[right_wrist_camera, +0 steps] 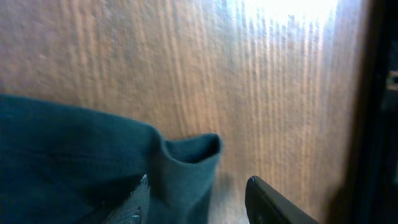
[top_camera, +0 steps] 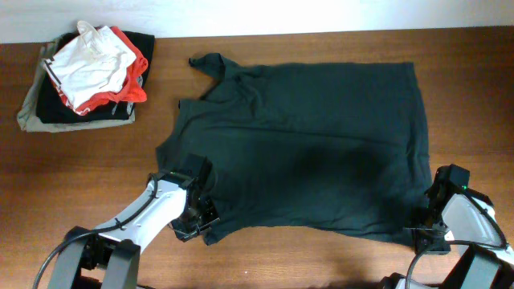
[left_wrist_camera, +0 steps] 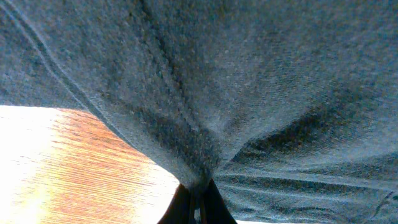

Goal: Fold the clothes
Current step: 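Grasp the bottom hem corners with the left and right grippers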

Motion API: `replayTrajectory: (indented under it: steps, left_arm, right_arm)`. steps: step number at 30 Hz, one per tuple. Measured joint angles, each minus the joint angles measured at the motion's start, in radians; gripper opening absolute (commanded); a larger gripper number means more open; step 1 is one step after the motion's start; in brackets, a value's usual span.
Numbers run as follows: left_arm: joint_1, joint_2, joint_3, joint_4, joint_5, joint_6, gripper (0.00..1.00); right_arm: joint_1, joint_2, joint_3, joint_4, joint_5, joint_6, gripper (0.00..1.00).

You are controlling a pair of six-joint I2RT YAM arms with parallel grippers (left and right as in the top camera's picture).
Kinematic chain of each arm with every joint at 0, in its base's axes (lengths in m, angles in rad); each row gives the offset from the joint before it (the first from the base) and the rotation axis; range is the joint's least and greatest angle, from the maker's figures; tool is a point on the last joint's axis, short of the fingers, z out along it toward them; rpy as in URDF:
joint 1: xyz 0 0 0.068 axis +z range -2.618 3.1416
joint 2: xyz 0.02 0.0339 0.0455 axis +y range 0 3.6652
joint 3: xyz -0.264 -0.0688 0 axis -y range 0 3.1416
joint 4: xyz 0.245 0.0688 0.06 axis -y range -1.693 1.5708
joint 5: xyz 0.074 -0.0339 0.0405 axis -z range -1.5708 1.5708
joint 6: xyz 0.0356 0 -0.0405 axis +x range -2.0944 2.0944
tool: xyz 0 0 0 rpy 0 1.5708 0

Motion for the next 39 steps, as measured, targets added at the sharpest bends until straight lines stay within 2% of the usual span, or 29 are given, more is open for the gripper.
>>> replayTrajectory:
  steps: [2, 3, 4, 5, 11, 14, 17, 22, 27, 34, 39]
  left_arm:
    - [0.0, 0.0, 0.0, 0.0, 0.0, 0.0, 0.01]
    - [0.0, 0.0, 0.0, 0.0, 0.0, 0.0, 0.01]
    - [0.0, 0.0, 0.0, 0.0, 0.0, 0.0, 0.01]
    - [0.0, 0.0, 0.0, 0.0, 0.0, 0.0, 0.01]
    - [0.0, 0.0, 0.0, -0.003, 0.0, 0.0, 0.01]
    - [0.0, 0.0, 0.0, -0.006, 0.0, 0.0, 0.01]
    - [0.0, 0.0, 0.0, -0.04, -0.009, 0.0, 0.01]
    - [0.0, -0.078, -0.013, -0.087, -0.031, 0.011, 0.01]
    - [0.0, -0.327, -0.015, -0.101, -0.045, 0.035, 0.01]
    - [0.0, -0.604, -0.015, -0.108, -0.046, 0.068, 0.01]
    - [0.0, -0.696, 0.007, -0.132, -0.046, 0.072, 0.01]
  right_arm:
    - [0.0, 0.0, 0.0, 0.004, 0.0, 0.001, 0.46]
    - [0.0, 0.0, 0.0, 0.004, 0.001, 0.001, 0.4]
    - [0.0, 0.0, -0.001, 0.011, 0.0, 0.004, 0.3]
    - [0.0, 0.0, -0.001, 0.014, 0.002, 0.002, 0.27]
    - [0.0, 0.0, -0.002, 0.01, 0.016, 0.003, 0.25]
    - [0.0, 0.0, -0.002, -0.003, 0.018, 0.005, 0.16]
    - [0.0, 0.0, -0.002, -0.005, 0.024, 0.004, 0.04]
    - [0.0, 0.0, -0.002, -0.02, 0.028, 0.003, 0.04]
    - [0.0, -0.008, -0.001, -0.066, 0.035, 0.002, 0.04]
    - [0.0, -0.114, 0.026, -0.154, 0.039, 0.002, 0.04]
    - [0.0, -0.22, 0.055, -0.228, 0.039, 0.0, 0.04]
